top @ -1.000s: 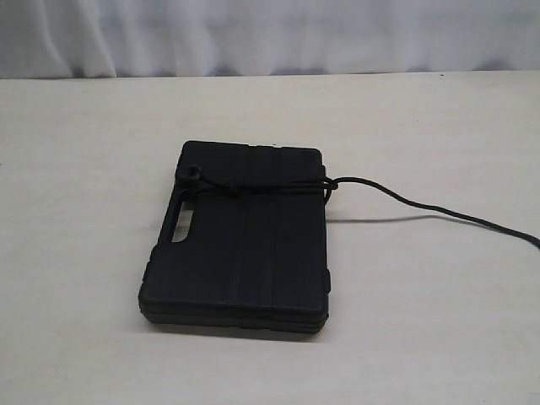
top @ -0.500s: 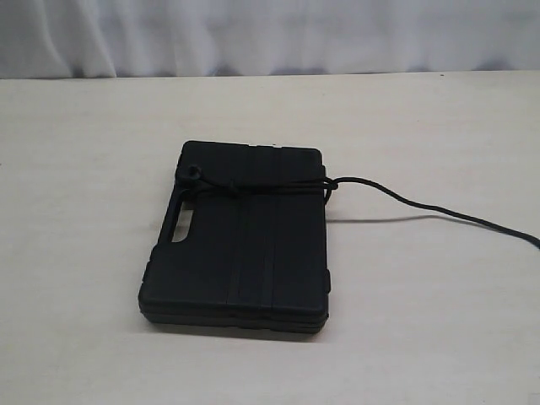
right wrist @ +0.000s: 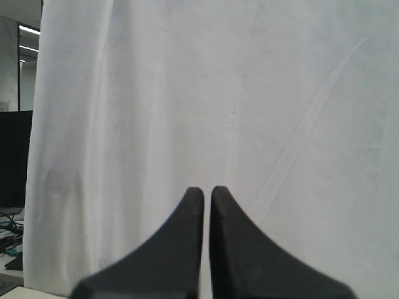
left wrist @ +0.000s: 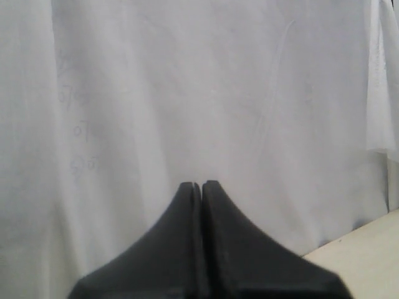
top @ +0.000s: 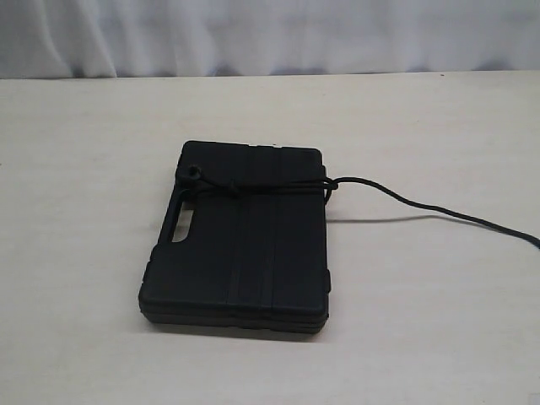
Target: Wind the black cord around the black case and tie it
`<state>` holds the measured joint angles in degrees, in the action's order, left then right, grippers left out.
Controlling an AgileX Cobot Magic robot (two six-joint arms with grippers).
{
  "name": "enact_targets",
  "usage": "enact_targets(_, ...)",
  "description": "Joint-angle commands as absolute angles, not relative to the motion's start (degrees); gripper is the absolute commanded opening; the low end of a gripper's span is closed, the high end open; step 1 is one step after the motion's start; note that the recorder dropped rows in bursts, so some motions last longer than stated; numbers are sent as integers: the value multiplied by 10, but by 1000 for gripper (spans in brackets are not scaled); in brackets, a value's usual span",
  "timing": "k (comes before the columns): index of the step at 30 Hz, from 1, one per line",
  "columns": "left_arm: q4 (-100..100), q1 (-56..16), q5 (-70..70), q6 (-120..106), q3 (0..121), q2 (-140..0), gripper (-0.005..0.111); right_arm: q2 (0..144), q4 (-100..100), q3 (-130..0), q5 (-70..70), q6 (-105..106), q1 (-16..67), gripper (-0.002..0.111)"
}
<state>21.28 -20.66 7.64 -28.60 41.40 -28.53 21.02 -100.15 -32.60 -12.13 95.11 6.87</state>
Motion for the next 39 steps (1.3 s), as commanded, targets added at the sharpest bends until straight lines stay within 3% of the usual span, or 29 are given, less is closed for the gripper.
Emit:
enact_targets(1, 111, -205, 63, -223, 373, -261, 0, 207, -999, -323, -121, 951, 68, 4)
enact_targets(14, -14, -91, 16, -147, 251, -153, 0, 207, -999, -323, -121, 951, 68, 4)
enact_targets(26, -65, -40, 16, -102, 169, -20, 0, 207, -999, -323, -121, 951, 68, 4)
enact_targets(39, -51, 0, 24, -102, 87, 0, 0, 207, -999, -323, -120, 951, 68, 4)
